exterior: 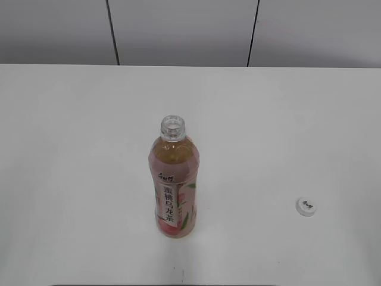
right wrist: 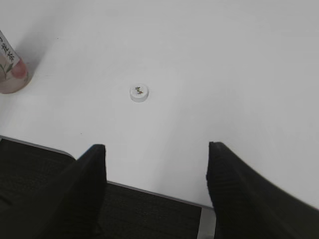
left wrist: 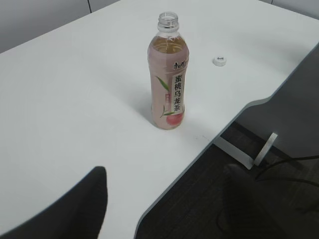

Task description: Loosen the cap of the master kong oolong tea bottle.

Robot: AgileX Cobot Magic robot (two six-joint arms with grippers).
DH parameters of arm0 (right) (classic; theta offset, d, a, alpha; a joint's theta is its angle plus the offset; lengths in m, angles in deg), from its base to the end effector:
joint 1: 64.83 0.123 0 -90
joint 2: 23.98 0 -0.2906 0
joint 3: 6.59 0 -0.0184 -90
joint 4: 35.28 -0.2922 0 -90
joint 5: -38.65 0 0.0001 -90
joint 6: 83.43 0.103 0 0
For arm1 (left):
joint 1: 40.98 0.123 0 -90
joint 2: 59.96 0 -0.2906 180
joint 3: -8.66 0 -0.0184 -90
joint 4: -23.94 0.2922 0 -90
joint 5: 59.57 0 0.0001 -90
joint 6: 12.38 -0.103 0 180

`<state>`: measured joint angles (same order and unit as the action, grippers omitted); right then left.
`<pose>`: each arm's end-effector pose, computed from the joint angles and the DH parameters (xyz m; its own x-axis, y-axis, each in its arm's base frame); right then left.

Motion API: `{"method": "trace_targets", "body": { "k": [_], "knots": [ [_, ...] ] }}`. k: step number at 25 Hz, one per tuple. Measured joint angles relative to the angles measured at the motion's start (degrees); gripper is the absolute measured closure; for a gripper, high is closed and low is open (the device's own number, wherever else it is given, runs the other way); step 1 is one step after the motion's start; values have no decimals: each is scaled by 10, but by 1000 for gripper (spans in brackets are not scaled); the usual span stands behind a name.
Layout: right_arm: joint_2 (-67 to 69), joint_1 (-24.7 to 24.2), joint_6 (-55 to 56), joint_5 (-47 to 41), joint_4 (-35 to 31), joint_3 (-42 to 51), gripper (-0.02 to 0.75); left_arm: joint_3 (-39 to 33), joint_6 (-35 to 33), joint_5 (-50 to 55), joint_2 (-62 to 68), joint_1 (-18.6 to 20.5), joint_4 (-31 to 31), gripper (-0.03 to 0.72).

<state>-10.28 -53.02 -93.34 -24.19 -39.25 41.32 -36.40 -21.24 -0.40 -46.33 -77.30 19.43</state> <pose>0.0484 0.0166 0.2888 -0.5116 -0.2506 -0.8218 -0.3294 0.9407 -0.0818 0.0350 -0.0344 0.3111 -0.3003 0.3619 -0.8826 0.6777 0.7320 0.0696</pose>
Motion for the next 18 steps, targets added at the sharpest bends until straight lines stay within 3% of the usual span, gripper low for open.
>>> {"method": "trace_targets", "body": {
  "k": [6,8,11,16,18],
  "knots": [
    [0,-4,0,0,0,0,254,0,0,0,0,1,0,244],
    [0,-7,0,0,0,0,254,0,0,0,0,19,0,251],
    [-1,-28,0,0,0,0,254,0,0,0,-1,100,0,254],
    [-30,-78,0,0,0,1,254,0,0,-1,-25,273,0,255],
    [-55,-85,0,-1,0,1,254,0,0,-1,-37,317,0,255]
  ]
}}
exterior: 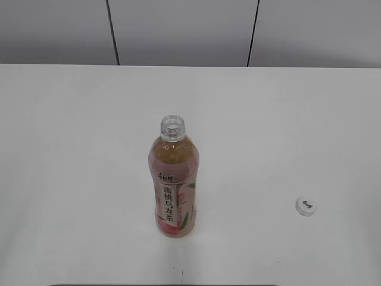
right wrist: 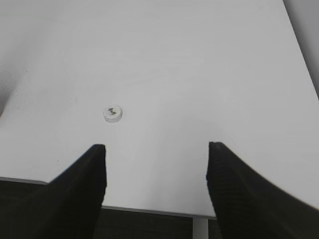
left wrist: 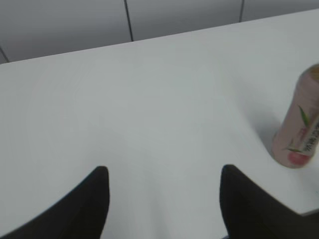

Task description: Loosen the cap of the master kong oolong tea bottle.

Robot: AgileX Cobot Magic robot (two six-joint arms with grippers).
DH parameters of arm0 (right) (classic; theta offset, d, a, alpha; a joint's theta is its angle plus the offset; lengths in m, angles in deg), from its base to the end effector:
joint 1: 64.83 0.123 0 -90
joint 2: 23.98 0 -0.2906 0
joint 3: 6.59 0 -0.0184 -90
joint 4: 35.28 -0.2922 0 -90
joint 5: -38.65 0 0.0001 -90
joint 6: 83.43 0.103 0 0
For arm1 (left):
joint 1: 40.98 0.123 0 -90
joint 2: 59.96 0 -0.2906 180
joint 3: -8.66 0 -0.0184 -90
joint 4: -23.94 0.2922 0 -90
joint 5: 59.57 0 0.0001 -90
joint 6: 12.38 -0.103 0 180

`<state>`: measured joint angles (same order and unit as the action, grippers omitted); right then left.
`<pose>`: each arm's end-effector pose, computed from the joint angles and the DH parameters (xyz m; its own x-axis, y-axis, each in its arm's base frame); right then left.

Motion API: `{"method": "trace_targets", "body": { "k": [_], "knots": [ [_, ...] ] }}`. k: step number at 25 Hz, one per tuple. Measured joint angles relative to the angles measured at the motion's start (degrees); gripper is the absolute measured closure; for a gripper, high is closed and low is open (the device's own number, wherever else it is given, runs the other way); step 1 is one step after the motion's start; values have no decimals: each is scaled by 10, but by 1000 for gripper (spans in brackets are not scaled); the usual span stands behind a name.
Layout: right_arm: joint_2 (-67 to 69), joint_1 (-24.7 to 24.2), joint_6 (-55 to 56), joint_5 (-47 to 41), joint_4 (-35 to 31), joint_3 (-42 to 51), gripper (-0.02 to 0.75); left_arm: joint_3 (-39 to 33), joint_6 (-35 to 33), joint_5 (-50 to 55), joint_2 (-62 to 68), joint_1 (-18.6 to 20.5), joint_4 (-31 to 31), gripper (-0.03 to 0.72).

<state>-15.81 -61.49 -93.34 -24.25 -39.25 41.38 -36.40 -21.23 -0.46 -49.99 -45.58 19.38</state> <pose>0.0342 0.0084 0.2925 -0.4631 -0.1679 -0.8702 -0.1790 0.9794 -0.0937 0.0358 -0.0099 0.3139 -0.3877 0.1446 -0.9104 0.1872 0.9794 0.0758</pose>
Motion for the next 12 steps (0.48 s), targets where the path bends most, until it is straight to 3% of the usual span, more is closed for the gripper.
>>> {"method": "trace_targets", "body": {
  "k": [4,12],
  "knots": [
    [-9,0,0,0,0,0,254,-1,0,0,-27,41,-1,256],
    [-9,0,0,0,-1,0,254,-1,0,1,-27,45,-1,263]
  ]
}}
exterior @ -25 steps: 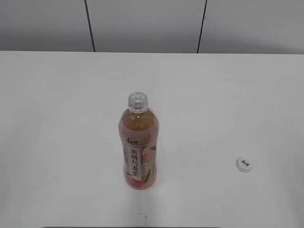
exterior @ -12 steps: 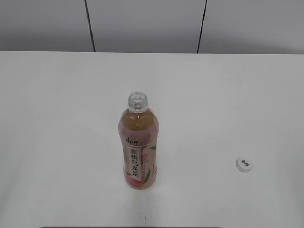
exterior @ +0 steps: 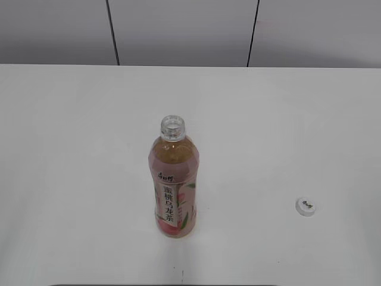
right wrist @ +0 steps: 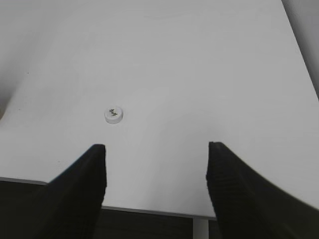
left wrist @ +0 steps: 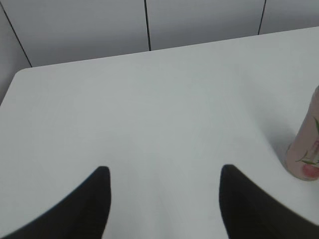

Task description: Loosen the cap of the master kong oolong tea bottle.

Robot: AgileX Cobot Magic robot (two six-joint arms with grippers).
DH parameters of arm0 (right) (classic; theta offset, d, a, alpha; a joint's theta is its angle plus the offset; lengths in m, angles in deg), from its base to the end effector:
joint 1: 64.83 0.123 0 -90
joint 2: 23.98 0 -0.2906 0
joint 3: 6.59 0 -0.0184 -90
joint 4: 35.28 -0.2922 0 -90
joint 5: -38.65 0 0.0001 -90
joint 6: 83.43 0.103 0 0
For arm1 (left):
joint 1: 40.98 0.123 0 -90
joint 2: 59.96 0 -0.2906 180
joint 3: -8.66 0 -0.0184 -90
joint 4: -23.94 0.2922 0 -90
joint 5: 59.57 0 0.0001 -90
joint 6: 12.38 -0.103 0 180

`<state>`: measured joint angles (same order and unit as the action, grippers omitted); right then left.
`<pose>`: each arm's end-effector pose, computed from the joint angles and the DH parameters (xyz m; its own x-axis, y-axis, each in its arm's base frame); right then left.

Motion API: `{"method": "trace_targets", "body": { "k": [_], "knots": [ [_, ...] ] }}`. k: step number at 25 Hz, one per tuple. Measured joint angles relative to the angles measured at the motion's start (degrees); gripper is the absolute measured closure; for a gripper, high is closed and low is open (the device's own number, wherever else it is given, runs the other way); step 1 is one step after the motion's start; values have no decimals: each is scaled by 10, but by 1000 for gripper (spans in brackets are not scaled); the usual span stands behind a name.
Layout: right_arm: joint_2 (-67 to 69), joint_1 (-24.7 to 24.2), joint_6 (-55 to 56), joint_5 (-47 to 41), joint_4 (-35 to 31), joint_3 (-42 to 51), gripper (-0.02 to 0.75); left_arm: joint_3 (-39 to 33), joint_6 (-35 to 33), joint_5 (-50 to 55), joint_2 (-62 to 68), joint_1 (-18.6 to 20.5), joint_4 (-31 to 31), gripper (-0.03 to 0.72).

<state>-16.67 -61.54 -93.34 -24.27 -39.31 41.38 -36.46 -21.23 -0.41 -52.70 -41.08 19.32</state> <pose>0.0316 0.0083 0.2930 -0.4504 -0.1663 -0.8772 -0.1774 0.9796 -0.0946 0.0275 -0.0072 0.3150 -0.3560 0.1132 -0.9276 0.1070 0.9911 0.0799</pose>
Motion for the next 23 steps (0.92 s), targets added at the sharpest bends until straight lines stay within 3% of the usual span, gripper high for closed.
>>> {"method": "trace_targets", "body": {
  "k": [23],
  "knots": [
    [0,0,0,0,0,0,254,0,0,0,0,0,0,263]
  ]
}}
